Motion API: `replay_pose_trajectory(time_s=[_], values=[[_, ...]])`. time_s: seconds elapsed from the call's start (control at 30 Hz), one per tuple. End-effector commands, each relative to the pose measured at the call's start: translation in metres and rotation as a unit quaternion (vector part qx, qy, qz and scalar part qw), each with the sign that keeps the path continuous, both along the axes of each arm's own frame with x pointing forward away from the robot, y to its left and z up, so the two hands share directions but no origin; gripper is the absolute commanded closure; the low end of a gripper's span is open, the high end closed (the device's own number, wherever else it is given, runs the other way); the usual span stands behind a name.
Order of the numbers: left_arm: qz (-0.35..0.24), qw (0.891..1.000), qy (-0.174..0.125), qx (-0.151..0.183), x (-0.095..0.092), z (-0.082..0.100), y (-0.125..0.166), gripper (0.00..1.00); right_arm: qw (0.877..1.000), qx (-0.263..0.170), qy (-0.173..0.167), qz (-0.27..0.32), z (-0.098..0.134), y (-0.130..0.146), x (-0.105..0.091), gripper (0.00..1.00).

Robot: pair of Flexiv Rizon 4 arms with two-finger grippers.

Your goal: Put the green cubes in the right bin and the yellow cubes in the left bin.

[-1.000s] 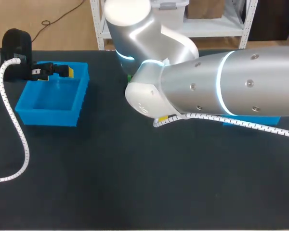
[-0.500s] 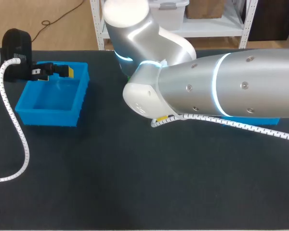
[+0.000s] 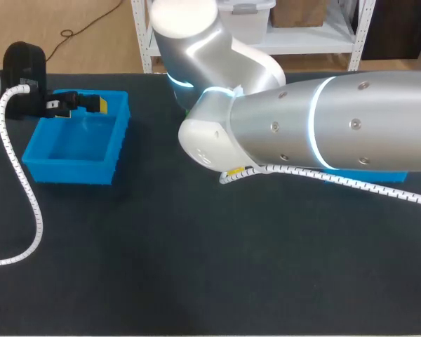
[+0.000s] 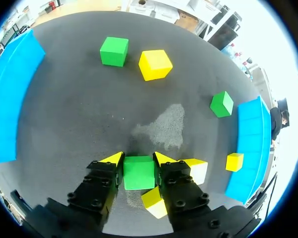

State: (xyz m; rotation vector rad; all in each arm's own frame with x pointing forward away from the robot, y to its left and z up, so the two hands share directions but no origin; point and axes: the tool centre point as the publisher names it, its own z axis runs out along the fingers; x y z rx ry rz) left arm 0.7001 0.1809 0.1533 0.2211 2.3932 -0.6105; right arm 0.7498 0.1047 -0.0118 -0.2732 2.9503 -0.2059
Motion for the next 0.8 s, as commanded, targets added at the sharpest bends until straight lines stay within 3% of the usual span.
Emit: replay_pose_trajectory(time_s=[0.03, 0.23, 0.47, 0.63, 0.8], values=[[-0.004, 1.000, -0.004, -0.006, 0.000, -0.002, 0.003, 0.00, 1.000, 0.004, -0.007, 0.002, 0.007, -0.003, -0.001, 1.00], [-0.004, 1.000, -0.004, -0.006, 0.000, -0.002, 0.003, 0.00, 0.998, 0.021, -0.057, 0.008, 0.050, -0.015, 0.014, 1.00], [-0.004, 1.000, -0.004, -0.006, 0.000, -0.002, 0.003, 0.00, 0.991, 0.046, -0.125, 0.001, 0.108, -0.051, 0.030, 1.00], [-0.004, 1.000, -0.004, -0.006, 0.000, -0.002, 0.003, 0.00, 0.985, 0.032, -0.167, -0.023, 0.131, -0.100, 0.035, 1.00], [-0.004, 1.000, -0.004, -0.006, 0.000, -0.002, 0.003, 0.00, 0.980, 0.010, -0.180, -0.085, 0.135, -0.166, 0.035, 1.00]])
